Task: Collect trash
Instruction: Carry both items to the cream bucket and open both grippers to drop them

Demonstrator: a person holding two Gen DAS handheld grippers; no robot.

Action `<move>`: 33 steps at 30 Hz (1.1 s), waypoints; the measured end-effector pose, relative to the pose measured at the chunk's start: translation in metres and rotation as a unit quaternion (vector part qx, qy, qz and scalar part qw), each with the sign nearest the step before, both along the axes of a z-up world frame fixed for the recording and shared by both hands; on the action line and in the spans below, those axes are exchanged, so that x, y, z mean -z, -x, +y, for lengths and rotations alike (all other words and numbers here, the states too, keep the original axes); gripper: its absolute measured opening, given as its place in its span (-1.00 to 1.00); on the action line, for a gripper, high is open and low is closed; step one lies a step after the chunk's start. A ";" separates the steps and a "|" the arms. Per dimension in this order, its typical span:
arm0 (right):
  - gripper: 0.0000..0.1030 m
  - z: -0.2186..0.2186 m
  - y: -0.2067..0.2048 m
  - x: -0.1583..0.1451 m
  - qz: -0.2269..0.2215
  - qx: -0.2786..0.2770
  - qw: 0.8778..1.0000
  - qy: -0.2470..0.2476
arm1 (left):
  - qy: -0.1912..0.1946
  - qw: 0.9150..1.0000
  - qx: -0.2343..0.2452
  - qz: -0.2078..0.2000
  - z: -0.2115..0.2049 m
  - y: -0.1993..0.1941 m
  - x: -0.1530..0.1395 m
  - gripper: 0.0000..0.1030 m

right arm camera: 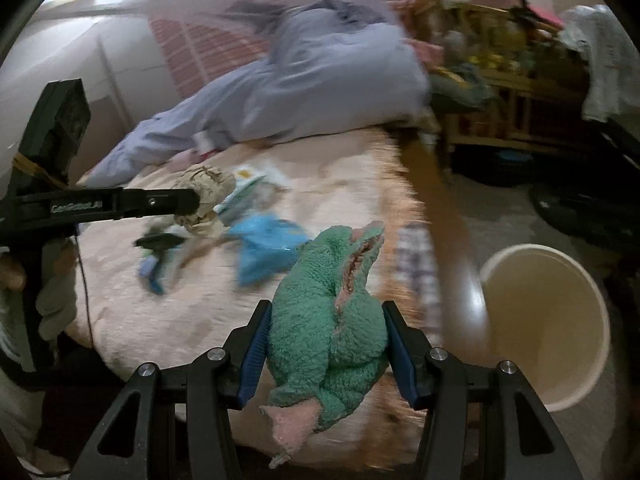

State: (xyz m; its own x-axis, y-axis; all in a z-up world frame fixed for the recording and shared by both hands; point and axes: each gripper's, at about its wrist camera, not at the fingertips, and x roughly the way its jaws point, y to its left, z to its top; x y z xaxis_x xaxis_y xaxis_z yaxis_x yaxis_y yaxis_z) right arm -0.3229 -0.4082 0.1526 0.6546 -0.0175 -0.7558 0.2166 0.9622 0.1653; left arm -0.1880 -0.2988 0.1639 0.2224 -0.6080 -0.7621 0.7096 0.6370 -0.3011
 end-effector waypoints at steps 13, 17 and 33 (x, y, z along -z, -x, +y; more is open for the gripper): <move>0.02 -0.129 0.027 0.031 0.060 0.137 0.987 0.055 | -0.010 0.995 0.088 0.036 -0.145 0.035 0.036 -0.60; 0.02 -0.156 0.032 0.041 0.072 0.164 0.982 0.067 | -0.008 0.994 0.103 0.046 -0.182 0.039 0.046 -0.59; 0.41 -0.198 0.041 0.058 0.068 0.227 0.971 0.022 | 0.013 0.991 0.102 0.087 -0.204 0.034 0.063 -0.02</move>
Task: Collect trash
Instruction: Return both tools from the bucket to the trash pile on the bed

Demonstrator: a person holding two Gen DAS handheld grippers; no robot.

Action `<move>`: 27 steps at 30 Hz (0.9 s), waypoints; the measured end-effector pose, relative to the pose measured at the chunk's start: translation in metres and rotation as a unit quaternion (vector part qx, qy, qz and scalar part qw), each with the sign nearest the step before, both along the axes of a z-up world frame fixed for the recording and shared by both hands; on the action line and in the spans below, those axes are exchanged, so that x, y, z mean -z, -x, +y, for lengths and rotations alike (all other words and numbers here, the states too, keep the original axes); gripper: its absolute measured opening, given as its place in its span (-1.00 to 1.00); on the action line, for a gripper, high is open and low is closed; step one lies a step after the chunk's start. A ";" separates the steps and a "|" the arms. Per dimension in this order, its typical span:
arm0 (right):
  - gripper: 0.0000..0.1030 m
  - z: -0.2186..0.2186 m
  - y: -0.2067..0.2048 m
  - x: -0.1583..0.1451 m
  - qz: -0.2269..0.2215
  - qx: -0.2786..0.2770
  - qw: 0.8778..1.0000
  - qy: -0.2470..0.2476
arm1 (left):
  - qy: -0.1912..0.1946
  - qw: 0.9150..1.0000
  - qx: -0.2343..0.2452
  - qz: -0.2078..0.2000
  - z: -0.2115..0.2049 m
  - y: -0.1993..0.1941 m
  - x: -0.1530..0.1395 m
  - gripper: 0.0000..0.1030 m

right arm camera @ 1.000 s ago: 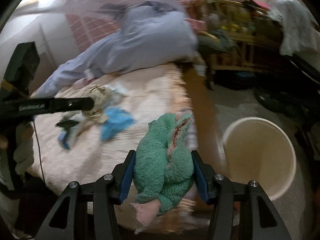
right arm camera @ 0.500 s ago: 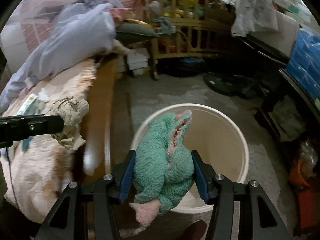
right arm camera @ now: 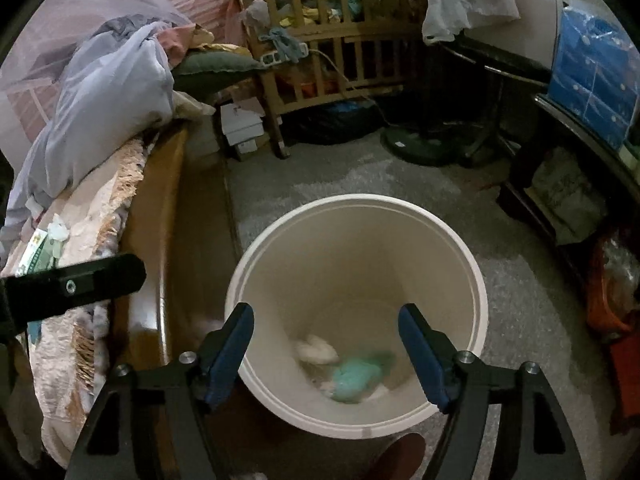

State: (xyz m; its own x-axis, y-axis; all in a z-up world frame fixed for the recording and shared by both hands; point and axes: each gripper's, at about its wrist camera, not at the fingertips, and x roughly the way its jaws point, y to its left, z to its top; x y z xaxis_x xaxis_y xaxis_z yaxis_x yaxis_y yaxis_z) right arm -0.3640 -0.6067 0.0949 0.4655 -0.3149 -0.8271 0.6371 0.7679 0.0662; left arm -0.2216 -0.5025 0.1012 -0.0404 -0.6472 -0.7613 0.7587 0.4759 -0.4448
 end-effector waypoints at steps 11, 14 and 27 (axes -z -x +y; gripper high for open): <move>0.40 0.041 -0.016 -0.013 -0.027 -0.042 0.999 0.017 | -0.045 0.990 -0.087 -0.105 0.084 -0.007 -0.013 -0.02; 0.40 0.060 -0.027 -0.018 -0.028 -0.064 0.997 0.024 | -0.057 0.984 -0.110 -0.131 0.112 -0.010 -0.017 -0.02; 0.41 0.150 -0.080 -0.024 -0.057 -0.142 0.988 -0.008 | -0.077 0.957 -0.203 -0.193 0.214 -0.026 -0.036 -0.02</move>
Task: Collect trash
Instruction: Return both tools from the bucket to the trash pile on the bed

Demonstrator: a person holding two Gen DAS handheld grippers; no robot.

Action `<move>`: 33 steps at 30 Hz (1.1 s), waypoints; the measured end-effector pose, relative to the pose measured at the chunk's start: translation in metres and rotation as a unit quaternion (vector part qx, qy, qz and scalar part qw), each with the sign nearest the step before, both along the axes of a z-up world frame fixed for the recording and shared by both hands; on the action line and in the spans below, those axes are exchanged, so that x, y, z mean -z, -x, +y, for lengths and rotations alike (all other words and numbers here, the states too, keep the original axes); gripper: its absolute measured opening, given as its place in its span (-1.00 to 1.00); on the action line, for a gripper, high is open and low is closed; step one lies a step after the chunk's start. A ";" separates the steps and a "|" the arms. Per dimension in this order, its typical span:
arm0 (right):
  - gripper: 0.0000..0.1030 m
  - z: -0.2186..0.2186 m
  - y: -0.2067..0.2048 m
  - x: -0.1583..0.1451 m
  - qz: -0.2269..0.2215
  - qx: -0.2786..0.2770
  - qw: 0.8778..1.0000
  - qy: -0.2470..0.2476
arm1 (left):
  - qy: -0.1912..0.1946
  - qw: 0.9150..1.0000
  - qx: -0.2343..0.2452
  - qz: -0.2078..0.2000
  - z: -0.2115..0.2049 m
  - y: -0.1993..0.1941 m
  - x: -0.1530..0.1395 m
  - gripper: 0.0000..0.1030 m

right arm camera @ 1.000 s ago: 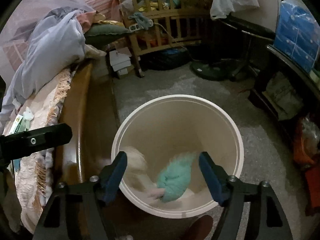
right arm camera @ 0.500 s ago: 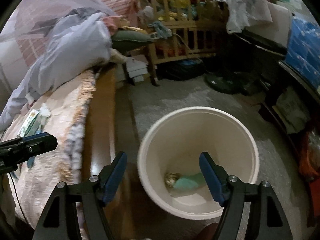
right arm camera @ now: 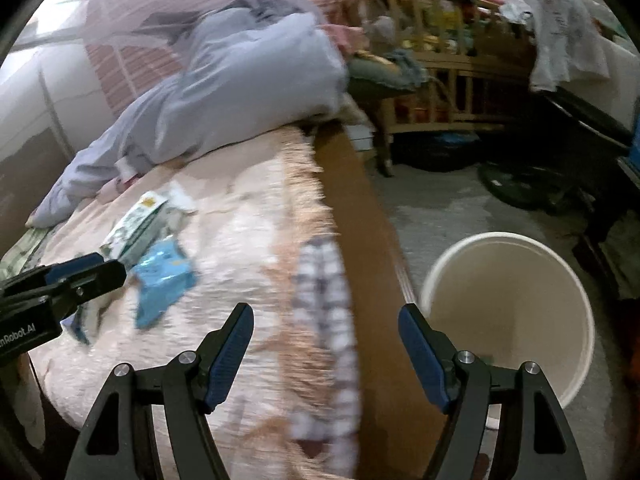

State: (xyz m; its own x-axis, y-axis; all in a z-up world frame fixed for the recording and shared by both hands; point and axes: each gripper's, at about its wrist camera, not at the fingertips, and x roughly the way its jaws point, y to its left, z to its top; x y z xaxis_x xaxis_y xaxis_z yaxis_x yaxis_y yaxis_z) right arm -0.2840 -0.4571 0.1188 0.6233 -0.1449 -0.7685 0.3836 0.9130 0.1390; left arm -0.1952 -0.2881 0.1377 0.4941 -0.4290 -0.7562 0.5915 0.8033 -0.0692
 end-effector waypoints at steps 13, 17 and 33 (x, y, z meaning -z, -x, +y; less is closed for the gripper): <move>0.44 0.074 -0.042 -0.017 -0.010 -0.072 0.997 -0.001 | 0.010 0.998 -0.067 -0.019 0.077 -0.014 -0.013 -0.02; 0.45 0.091 -0.052 -0.018 -0.009 -0.088 0.996 -0.003 | 0.007 0.996 -0.088 -0.016 0.102 -0.021 -0.013 -0.02; 0.47 0.145 -0.084 -0.008 0.010 -0.149 0.989 -0.010 | -0.009 0.987 -0.158 -0.008 0.185 -0.042 -0.001 -0.02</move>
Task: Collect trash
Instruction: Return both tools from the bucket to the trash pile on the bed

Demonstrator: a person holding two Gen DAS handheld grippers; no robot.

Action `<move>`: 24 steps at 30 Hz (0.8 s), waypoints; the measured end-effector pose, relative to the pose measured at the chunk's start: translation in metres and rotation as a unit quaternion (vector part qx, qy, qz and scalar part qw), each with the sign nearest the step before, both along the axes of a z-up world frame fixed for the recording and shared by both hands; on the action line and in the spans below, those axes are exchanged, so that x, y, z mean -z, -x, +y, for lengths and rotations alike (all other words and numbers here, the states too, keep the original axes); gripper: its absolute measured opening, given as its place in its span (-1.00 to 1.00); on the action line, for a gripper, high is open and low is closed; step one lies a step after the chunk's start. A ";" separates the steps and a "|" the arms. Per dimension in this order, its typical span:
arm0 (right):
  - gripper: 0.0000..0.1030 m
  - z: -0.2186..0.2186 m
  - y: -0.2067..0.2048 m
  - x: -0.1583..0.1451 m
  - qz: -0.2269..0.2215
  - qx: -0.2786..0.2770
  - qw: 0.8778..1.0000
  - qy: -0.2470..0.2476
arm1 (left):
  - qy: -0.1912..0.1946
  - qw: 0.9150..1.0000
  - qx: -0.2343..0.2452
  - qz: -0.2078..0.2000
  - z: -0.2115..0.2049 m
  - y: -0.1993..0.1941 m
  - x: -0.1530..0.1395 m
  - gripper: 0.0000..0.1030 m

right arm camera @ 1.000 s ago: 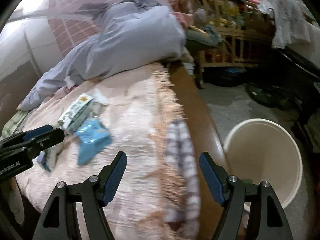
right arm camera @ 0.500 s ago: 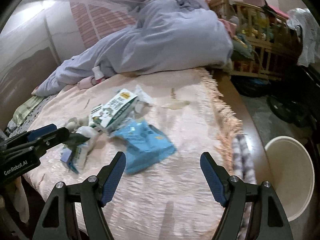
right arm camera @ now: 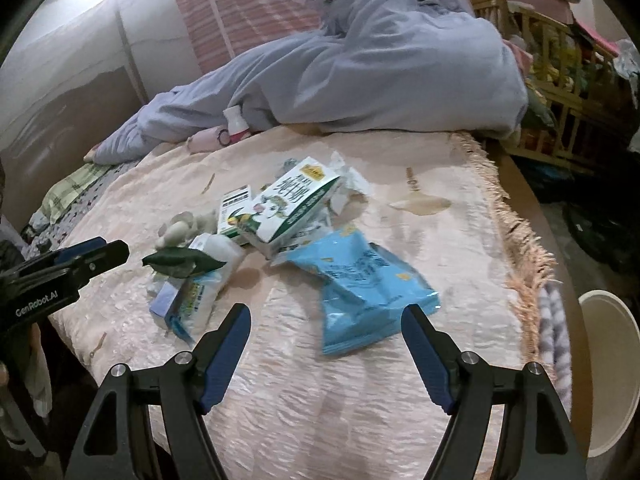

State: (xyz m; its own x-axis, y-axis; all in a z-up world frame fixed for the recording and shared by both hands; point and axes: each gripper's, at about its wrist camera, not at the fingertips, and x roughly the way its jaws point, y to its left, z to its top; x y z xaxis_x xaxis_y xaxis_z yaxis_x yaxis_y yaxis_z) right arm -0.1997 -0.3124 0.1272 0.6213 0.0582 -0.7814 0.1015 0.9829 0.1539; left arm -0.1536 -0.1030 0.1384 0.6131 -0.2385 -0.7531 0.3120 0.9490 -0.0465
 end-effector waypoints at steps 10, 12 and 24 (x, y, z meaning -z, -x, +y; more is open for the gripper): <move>0.48 0.035 -0.021 0.005 0.011 -0.052 0.998 -0.030 | 0.021 0.997 -0.051 0.053 0.072 -0.028 0.017 -0.02; 0.48 0.044 -0.027 0.010 0.016 -0.062 0.997 -0.045 | 0.025 0.996 -0.059 0.061 0.082 -0.032 0.021 -0.02; 0.48 0.084 -0.050 0.035 0.050 -0.103 0.992 -0.057 | 0.037 0.989 -0.022 0.143 0.068 -0.050 0.069 -0.02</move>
